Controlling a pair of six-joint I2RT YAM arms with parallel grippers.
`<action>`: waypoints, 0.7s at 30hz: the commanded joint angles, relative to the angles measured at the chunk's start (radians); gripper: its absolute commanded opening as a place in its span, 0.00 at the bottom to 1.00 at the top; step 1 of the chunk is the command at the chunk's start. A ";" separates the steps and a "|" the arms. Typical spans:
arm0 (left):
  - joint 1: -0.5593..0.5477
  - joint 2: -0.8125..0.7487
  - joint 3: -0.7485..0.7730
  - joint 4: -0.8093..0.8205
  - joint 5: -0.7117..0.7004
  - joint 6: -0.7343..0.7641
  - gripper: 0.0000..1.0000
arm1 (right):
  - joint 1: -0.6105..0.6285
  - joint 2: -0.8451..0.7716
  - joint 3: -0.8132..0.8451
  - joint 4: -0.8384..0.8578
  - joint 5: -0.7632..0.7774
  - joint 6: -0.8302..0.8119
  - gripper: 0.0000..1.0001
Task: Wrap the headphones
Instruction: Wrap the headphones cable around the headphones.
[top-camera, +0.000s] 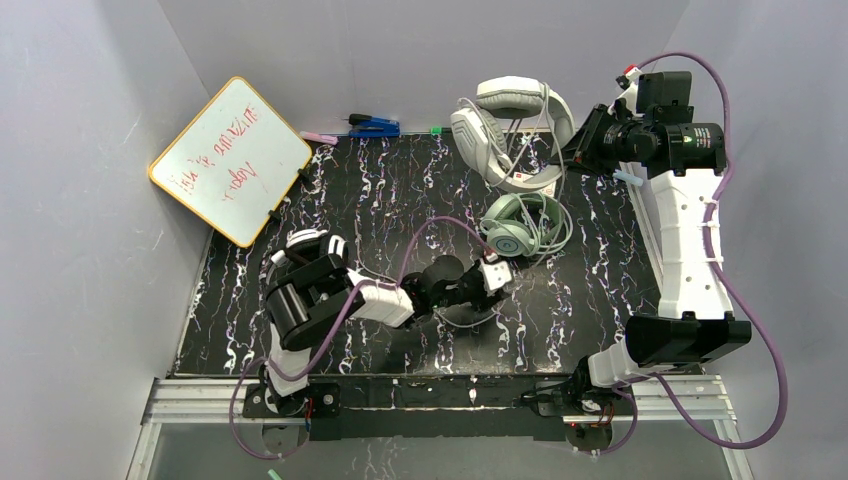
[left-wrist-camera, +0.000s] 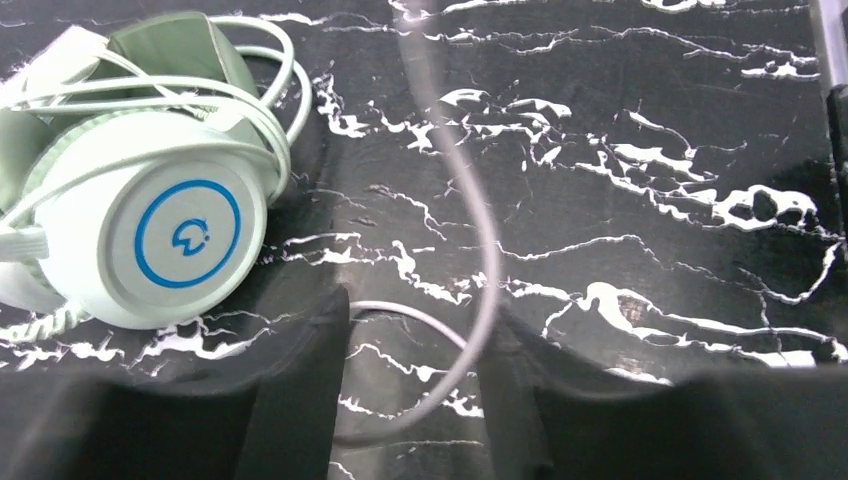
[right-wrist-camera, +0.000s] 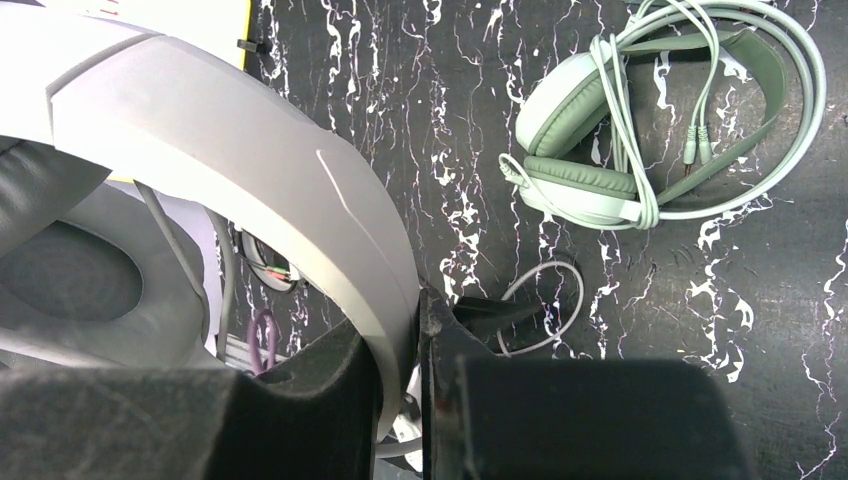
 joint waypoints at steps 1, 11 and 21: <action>-0.006 -0.003 0.023 0.041 0.038 0.051 0.25 | 0.005 -0.025 0.048 0.052 -0.059 0.028 0.01; -0.003 -0.412 -0.372 0.039 -0.003 0.028 0.00 | 0.005 -0.015 0.050 0.035 0.032 0.025 0.01; 0.014 -0.823 -0.618 -0.069 -0.169 -0.328 0.00 | 0.005 -0.007 0.076 0.031 0.026 0.024 0.01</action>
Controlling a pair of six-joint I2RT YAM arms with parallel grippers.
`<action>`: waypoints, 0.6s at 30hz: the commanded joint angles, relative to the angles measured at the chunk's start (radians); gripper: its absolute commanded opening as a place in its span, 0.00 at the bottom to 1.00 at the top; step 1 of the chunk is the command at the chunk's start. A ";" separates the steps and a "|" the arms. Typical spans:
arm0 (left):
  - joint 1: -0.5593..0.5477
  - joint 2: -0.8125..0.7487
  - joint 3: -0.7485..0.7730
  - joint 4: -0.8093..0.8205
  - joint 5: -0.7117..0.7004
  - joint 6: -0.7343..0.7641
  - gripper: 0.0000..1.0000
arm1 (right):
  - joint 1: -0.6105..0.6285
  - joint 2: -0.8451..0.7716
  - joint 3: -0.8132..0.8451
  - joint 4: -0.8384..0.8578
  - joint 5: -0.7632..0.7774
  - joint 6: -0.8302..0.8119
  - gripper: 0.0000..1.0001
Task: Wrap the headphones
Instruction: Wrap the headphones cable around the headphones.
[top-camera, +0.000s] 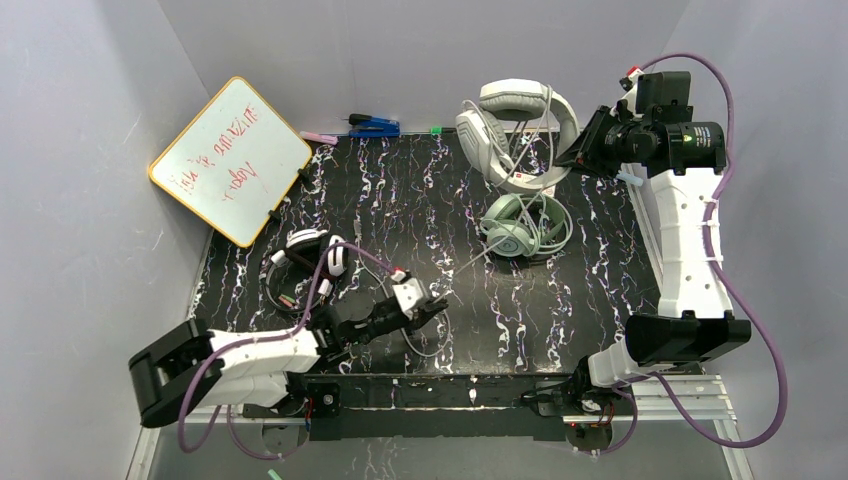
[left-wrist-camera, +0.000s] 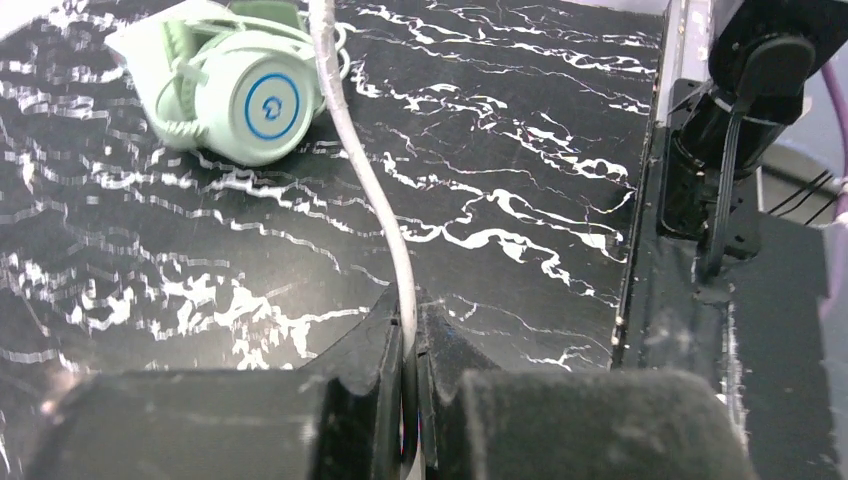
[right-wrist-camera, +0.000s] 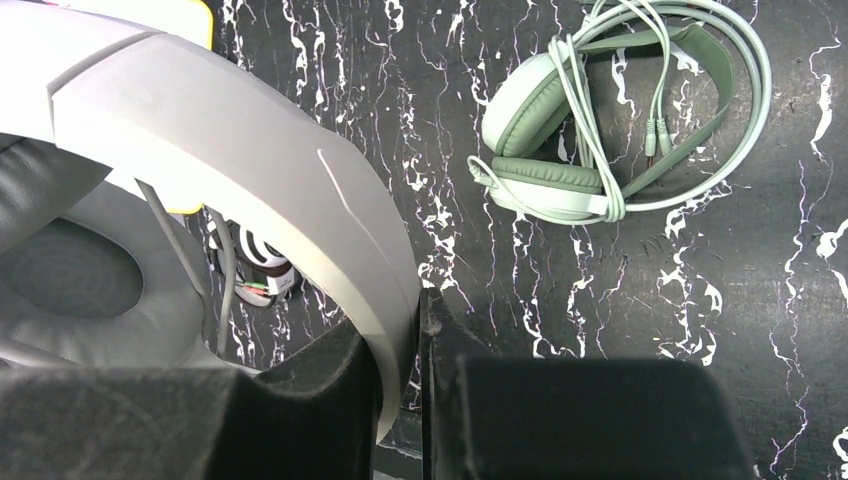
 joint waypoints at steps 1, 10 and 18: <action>0.015 -0.126 -0.094 -0.006 -0.116 -0.205 0.00 | 0.004 -0.015 0.069 0.054 -0.042 0.025 0.01; 0.144 -0.320 -0.236 0.028 -0.180 -0.400 0.00 | 0.004 -0.021 0.061 0.060 -0.058 0.028 0.01; 0.379 -0.142 -0.148 0.030 0.035 -0.551 0.00 | 0.016 -0.077 -0.030 0.158 -0.351 0.011 0.01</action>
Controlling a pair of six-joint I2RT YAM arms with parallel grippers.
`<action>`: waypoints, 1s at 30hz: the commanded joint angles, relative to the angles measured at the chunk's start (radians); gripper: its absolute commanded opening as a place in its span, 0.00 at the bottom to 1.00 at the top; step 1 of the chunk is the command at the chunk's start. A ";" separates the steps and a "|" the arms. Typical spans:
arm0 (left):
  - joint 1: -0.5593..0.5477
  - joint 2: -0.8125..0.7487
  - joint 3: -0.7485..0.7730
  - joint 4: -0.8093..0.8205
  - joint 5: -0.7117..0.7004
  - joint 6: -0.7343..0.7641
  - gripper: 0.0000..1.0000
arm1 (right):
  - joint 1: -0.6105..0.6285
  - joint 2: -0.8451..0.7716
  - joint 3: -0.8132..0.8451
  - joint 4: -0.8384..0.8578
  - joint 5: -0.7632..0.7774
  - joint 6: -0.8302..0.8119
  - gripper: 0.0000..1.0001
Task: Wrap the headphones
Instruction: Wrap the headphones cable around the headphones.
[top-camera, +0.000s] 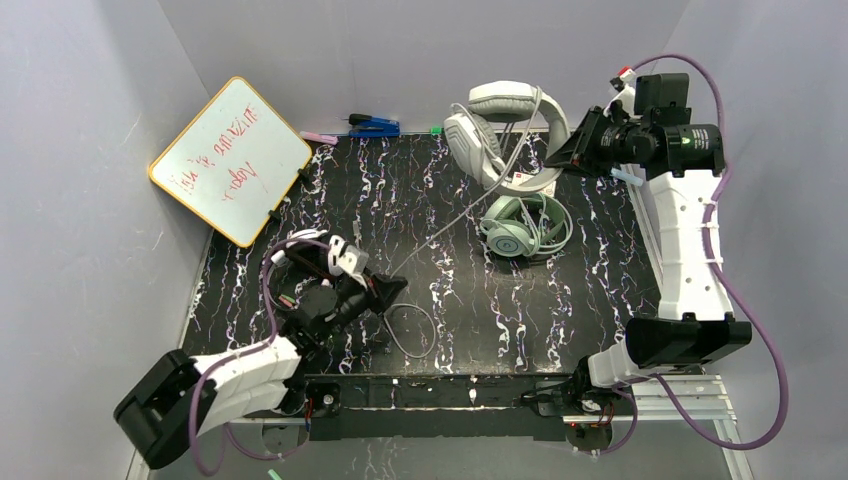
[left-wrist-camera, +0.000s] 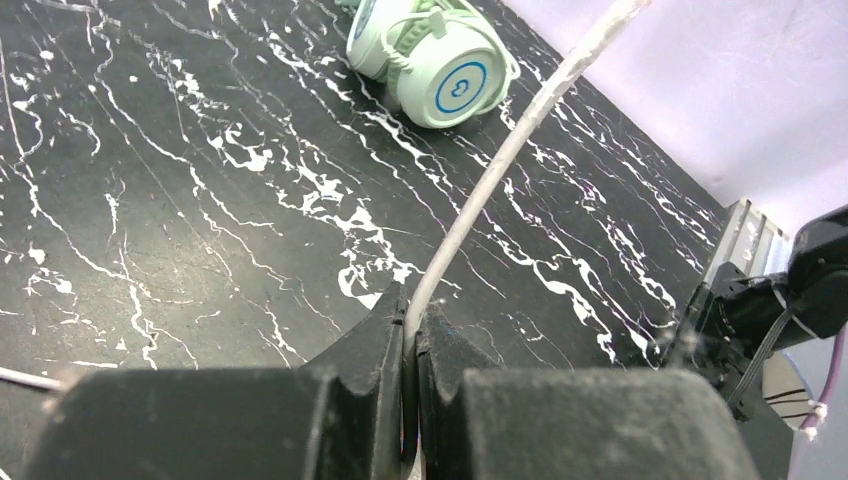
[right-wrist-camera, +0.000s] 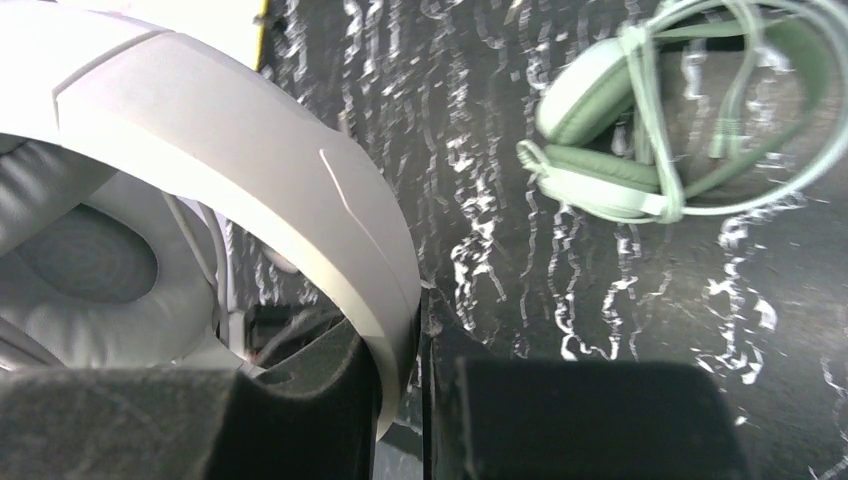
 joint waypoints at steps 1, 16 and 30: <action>0.135 0.132 0.098 -0.009 0.185 -0.107 0.00 | 0.024 -0.088 -0.065 0.179 -0.325 0.008 0.01; 0.574 0.365 0.630 -0.270 0.761 -0.272 0.00 | 0.504 -0.174 -0.400 0.121 -0.250 -0.287 0.01; 0.573 0.470 1.169 -1.253 0.705 0.151 0.00 | 0.831 0.009 -0.435 -0.017 0.485 -0.294 0.01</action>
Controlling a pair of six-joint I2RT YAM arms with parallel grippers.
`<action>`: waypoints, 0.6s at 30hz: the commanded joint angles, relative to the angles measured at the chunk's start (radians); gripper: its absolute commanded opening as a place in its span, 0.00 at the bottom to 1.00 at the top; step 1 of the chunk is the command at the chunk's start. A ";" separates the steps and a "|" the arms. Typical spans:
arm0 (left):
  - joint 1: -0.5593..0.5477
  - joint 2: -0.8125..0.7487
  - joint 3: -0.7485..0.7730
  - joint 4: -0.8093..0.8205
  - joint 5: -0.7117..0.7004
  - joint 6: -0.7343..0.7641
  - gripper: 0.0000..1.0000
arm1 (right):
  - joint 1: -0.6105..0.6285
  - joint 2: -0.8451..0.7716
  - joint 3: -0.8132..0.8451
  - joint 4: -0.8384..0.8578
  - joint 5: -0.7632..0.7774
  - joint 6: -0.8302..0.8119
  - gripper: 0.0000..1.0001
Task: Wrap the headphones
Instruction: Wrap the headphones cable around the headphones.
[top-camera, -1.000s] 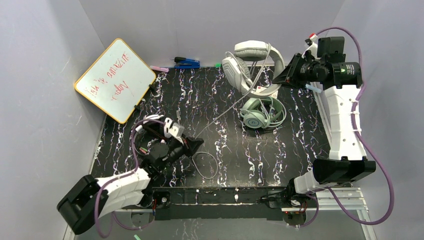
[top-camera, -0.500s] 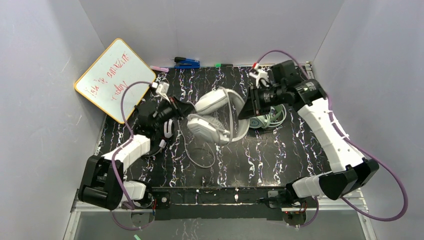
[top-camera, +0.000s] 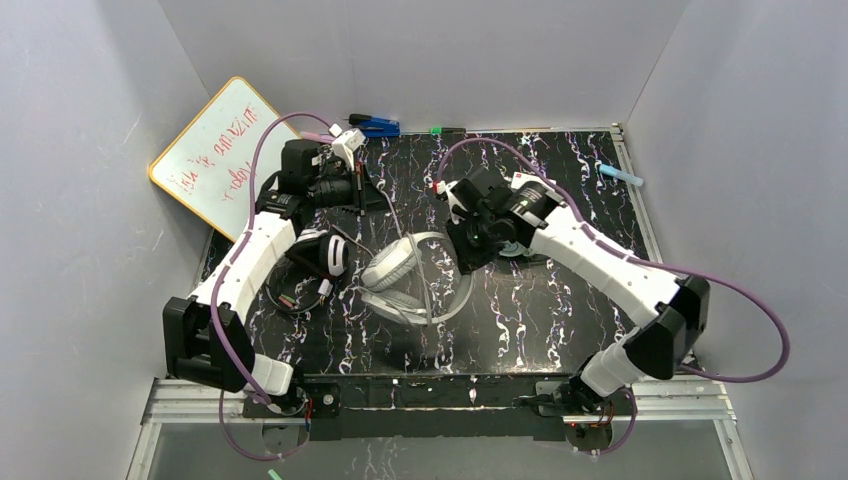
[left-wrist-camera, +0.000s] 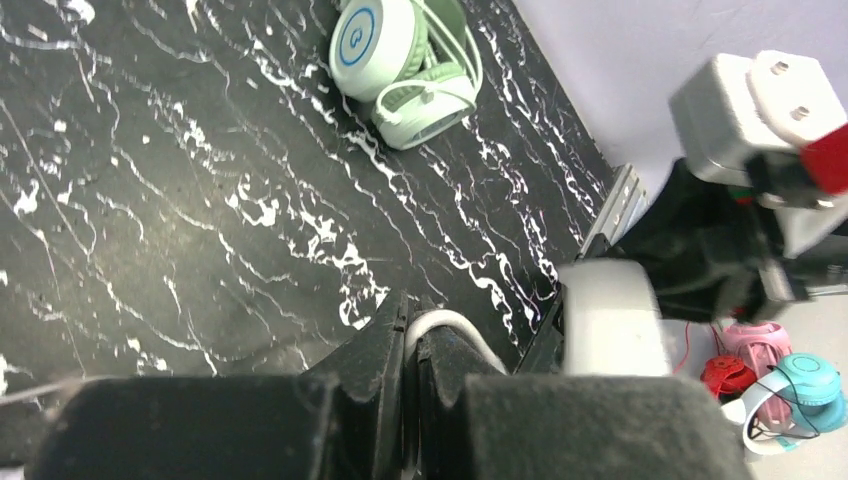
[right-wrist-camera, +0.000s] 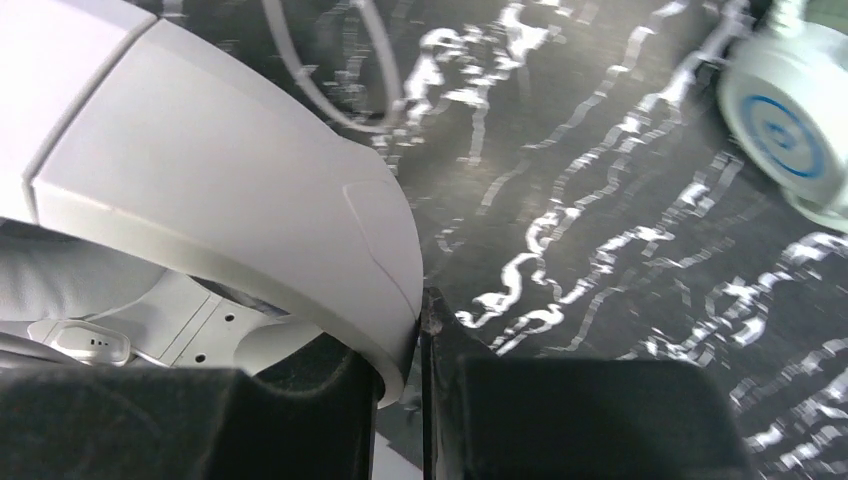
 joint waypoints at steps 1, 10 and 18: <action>0.024 -0.003 0.107 -0.201 -0.064 0.058 0.00 | 0.022 0.035 0.014 -0.134 0.220 -0.029 0.01; -0.092 0.082 0.199 -0.233 -0.046 -0.088 0.00 | 0.038 0.089 0.072 -0.056 0.480 -0.036 0.01; -0.118 0.193 0.305 -0.270 0.032 -0.227 0.03 | 0.039 0.154 0.082 -0.043 0.795 0.063 0.01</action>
